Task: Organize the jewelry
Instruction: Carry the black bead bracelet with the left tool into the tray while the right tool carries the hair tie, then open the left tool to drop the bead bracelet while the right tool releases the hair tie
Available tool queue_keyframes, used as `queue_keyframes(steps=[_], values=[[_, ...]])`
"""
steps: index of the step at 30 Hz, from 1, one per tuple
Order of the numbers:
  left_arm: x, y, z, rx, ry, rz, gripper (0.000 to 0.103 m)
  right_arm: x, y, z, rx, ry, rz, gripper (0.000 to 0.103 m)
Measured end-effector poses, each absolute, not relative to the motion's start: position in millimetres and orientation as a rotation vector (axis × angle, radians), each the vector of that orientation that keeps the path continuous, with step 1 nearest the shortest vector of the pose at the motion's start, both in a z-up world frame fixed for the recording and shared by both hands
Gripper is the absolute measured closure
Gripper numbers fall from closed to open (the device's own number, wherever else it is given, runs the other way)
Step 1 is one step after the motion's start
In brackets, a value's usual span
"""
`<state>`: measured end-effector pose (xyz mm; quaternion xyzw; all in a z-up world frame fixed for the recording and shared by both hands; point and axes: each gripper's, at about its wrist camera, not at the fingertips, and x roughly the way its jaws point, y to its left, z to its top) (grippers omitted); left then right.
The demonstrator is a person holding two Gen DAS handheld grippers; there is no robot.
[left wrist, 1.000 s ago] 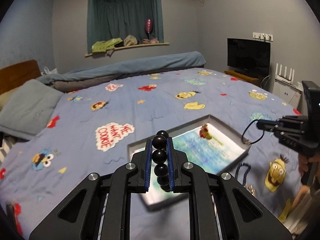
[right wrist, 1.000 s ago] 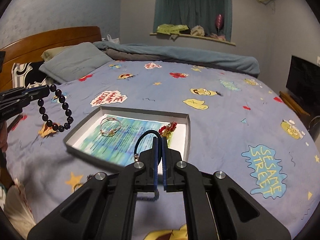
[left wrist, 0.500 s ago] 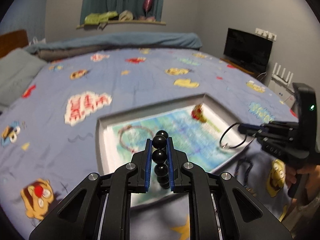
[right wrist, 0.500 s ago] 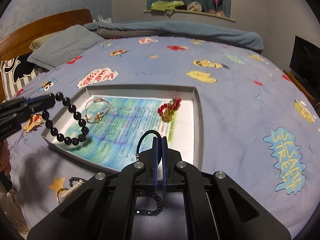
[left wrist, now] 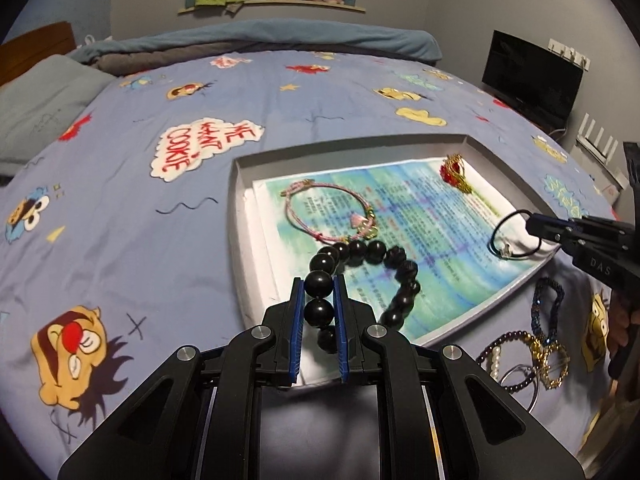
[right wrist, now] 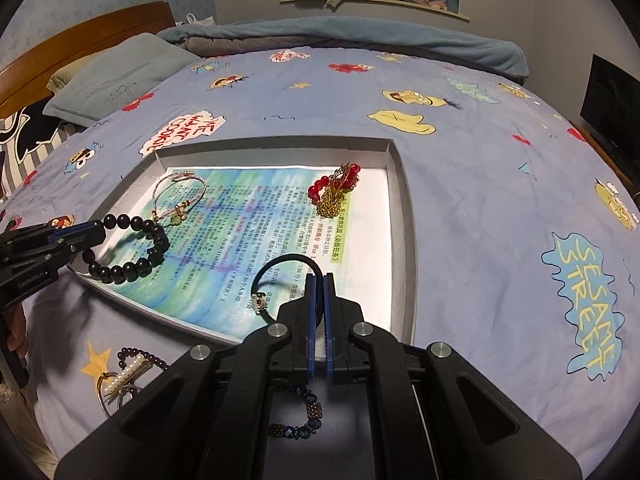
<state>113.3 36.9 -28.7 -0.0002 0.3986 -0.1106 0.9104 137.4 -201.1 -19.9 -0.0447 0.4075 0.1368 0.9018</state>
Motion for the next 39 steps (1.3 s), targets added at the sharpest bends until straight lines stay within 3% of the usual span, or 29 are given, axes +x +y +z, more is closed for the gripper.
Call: queue_keyframes(steps=[19,22,28,30,33,35,39], values=[[115.8,31.3,-36.7,0.031,0.842,-0.214,0.088,138.5,-199.7,-22.8,-0.098,0.848,0.278,0.097],[115.8,31.4,-36.1,0.031,0.839,-0.210,0.084,137.3,-200.6,-21.0,-0.094,0.845,0.280,0.083],[108.2,29.9,-26.1,0.035,0.802,-0.211,0.072,128.6,-202.9,-10.3,-0.074,0.817,0.292,0.080],[104.8,28.7,-20.8,0.041,0.789,-0.210,0.068,123.5,-204.6,-4.5,-0.065,0.800,0.296,0.068],[98.7,28.2,-12.5,0.046,0.769,-0.208,0.060,117.2,-206.3,2.3,-0.060,0.785,0.298,0.061],[94.5,28.7,-7.1,0.046,0.757,-0.203,0.045,112.5,-209.1,8.1,-0.045,0.772,0.301,0.048],[83.9,30.9,4.3,0.043,0.723,-0.187,0.028,103.8,-214.7,17.9,-0.027,0.743,0.296,0.027]])
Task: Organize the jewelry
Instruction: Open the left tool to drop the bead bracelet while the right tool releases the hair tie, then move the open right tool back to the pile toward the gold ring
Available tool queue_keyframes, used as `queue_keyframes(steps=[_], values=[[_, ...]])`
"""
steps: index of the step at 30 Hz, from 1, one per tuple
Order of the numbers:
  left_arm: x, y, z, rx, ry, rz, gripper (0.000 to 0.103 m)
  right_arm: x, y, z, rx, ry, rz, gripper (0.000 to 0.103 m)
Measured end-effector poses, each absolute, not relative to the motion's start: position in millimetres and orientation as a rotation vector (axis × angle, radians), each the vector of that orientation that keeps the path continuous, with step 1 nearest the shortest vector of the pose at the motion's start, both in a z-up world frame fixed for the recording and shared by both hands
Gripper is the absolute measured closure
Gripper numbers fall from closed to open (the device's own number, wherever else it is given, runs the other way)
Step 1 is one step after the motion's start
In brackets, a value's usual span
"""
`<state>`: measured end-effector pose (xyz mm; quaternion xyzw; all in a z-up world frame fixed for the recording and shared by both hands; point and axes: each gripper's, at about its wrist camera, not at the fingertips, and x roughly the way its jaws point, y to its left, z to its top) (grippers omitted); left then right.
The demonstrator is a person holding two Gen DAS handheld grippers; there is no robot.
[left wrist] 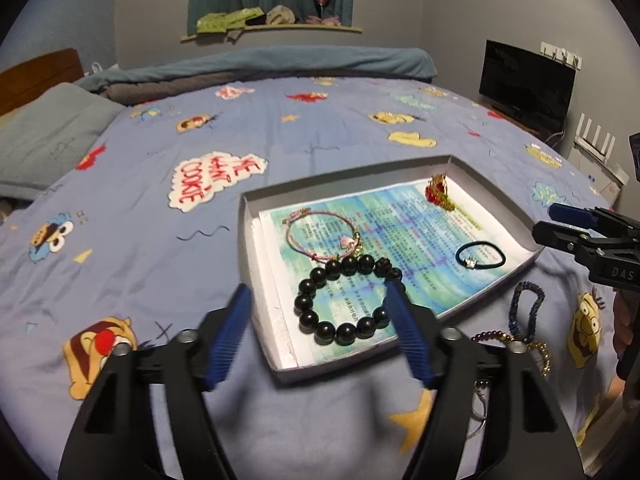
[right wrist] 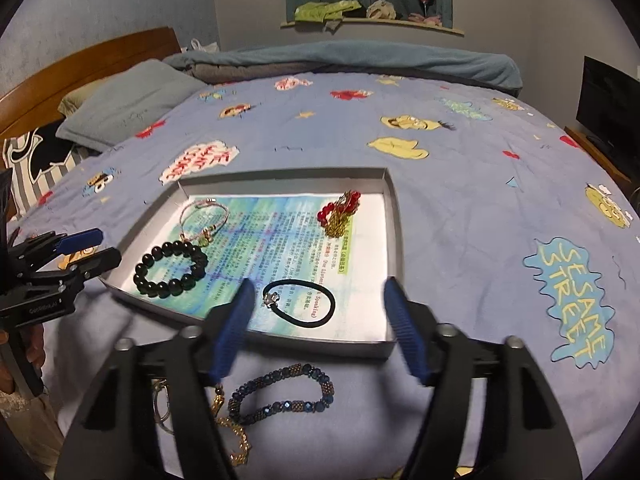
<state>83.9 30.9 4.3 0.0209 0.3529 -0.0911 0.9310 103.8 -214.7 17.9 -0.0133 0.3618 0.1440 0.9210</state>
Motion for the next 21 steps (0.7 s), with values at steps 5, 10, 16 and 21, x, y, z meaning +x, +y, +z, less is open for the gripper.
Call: queue_keyframes(steps=[5,10,16,21], values=[[69.7,36.9,13.7,0.060,0.684,-0.125,0.012,91.4,-226.2,28.0,-0.003,0.708,0.271,0.006],[58.9,46.4,17.8,0.043,0.684,-0.094,0.009,79.7,-235.9,32.8,-0.007,0.692,0.230,0.006],[39.5,49.1,22.5,0.058,0.675,-0.086,0.008,65.7,-244.7,32.7,-0.022,0.691,0.209,0.006],[25.2,47.0,21.2,0.048,0.678,-0.104,0.008,53.9,-247.1,29.5,-0.031,0.703,0.214,0.006]])
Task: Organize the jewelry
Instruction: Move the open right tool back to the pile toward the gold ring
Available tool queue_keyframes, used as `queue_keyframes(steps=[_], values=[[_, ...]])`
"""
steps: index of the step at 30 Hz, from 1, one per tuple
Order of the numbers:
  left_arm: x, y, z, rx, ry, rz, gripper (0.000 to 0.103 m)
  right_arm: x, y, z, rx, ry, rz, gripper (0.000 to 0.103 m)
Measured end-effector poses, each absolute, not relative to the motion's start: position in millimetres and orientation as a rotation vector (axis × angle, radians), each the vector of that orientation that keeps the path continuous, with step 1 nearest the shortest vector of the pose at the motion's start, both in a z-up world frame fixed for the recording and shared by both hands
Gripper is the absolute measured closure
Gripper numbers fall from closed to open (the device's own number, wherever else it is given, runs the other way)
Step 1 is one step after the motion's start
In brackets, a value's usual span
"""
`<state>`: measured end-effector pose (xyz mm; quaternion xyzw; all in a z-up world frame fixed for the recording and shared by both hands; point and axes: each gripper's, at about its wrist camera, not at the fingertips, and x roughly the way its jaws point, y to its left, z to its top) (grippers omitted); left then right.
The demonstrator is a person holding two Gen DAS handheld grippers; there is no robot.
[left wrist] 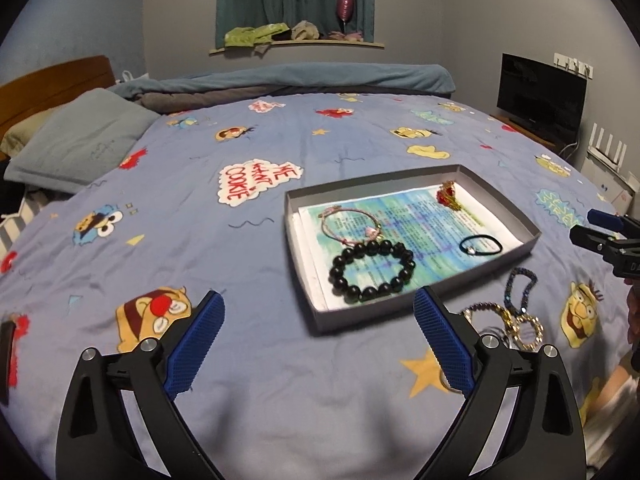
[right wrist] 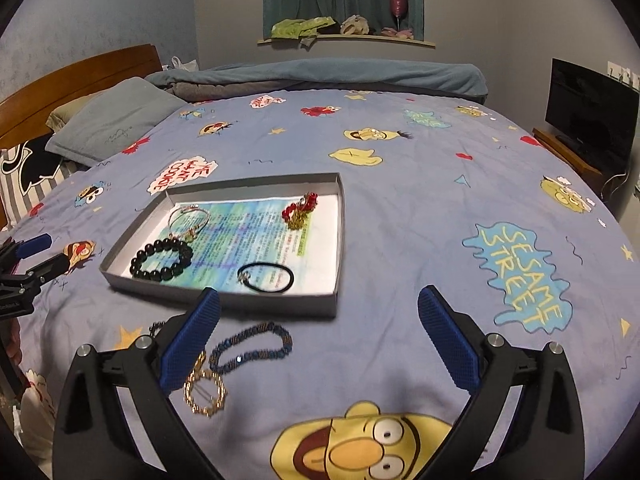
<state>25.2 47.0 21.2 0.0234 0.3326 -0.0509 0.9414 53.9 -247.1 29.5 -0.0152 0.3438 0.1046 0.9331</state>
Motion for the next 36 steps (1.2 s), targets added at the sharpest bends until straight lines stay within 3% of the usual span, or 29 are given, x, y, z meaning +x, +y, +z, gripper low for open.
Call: queue_keyframes(steps=[26,36], values=[[-11.1,-6.1,-33.2,0.093,0.779,-0.262,0.008,14.0,-230.8,-25.5,-0.087,0.809,0.309,0.006],[-7.8,-5.9,-41.1,0.081,0.795,-0.265,0.008,-3.7,-200.1,-32.4,-0.138,0.737,0.427,0.006]])
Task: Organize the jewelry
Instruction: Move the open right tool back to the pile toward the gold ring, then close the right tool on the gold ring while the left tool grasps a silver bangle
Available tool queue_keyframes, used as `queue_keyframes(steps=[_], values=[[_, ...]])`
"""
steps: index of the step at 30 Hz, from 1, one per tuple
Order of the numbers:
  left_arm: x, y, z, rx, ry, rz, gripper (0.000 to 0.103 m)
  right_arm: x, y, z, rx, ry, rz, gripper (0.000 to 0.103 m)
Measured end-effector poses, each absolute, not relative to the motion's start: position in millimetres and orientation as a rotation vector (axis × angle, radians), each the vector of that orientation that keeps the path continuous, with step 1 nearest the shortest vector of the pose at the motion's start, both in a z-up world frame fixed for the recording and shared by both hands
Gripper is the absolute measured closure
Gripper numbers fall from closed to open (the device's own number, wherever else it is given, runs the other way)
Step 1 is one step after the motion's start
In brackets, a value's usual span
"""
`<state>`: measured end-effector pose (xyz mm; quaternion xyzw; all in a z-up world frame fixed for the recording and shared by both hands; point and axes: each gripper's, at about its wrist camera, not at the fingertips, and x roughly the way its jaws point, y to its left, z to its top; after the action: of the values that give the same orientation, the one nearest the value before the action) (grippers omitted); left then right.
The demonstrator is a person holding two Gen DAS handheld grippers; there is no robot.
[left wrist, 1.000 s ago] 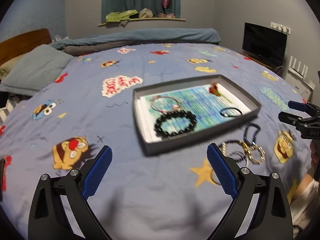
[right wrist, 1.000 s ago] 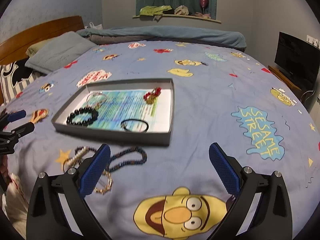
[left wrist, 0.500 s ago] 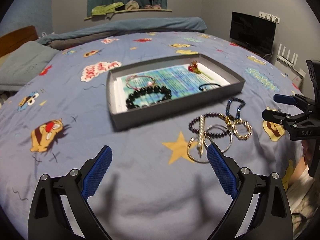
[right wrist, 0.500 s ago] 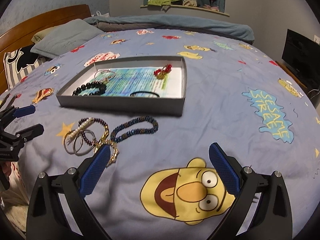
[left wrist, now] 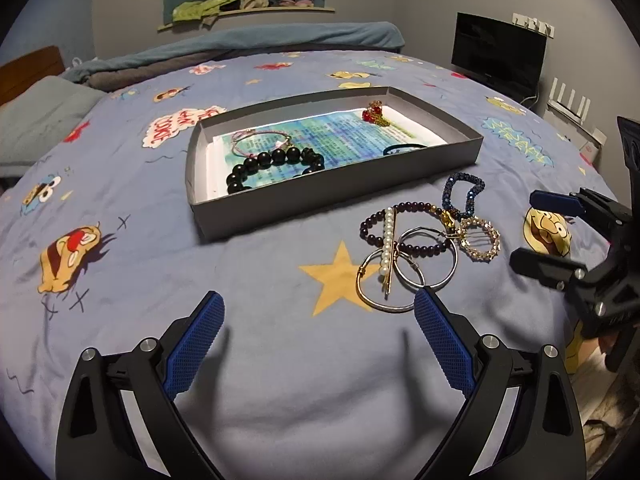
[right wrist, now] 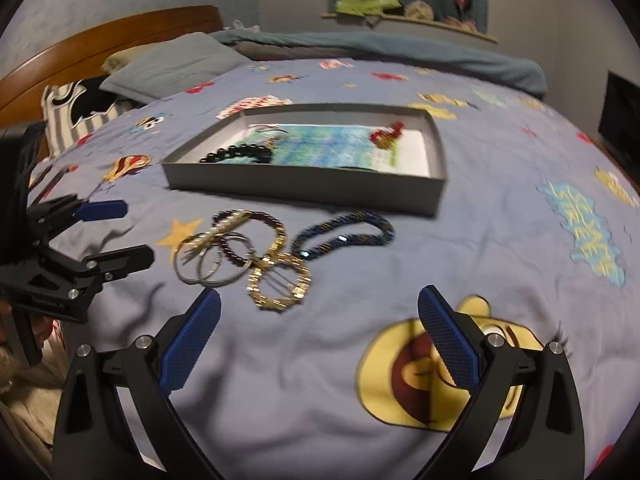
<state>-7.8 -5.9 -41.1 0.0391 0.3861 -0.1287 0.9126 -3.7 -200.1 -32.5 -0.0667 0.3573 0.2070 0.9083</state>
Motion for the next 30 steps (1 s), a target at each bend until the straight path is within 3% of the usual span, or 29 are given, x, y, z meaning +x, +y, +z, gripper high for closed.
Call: queue_keyframes(steps=[4,9,14,21,23,30], values=[[-7.5,-3.9,-42.6,0.075,0.798,-0.267,0.008,-5.1,-190.4,-36.0,-0.156,0.702,0.420,0.006],[-7.0,-2.4,-44.0,0.069,0.799,-0.268,0.008,-9.2,-182.2,-42.3,-0.185,0.657,0.397,0.017],[-6.3,-1.3,-45.7,0.059,0.798,-0.272,0.008,-6.9,-177.3,-49.0,-0.200,0.656,0.386,0.035],[-4.4,-4.3,-47.2,0.045,0.803,-0.290,0.008,-7.2,-170.9,-54.7,-0.229,0.650,0.391,0.049],[-3.1,-5.9,-46.7,0.041,0.802,-0.296,0.008,-7.4,-171.0,-54.2,-0.227,0.651,0.399,0.062],[0.7,-18.4,-42.6,0.054,0.771,-0.327,0.011,-8.1,-184.0,-47.8,-0.175,0.649,0.408,0.062]])
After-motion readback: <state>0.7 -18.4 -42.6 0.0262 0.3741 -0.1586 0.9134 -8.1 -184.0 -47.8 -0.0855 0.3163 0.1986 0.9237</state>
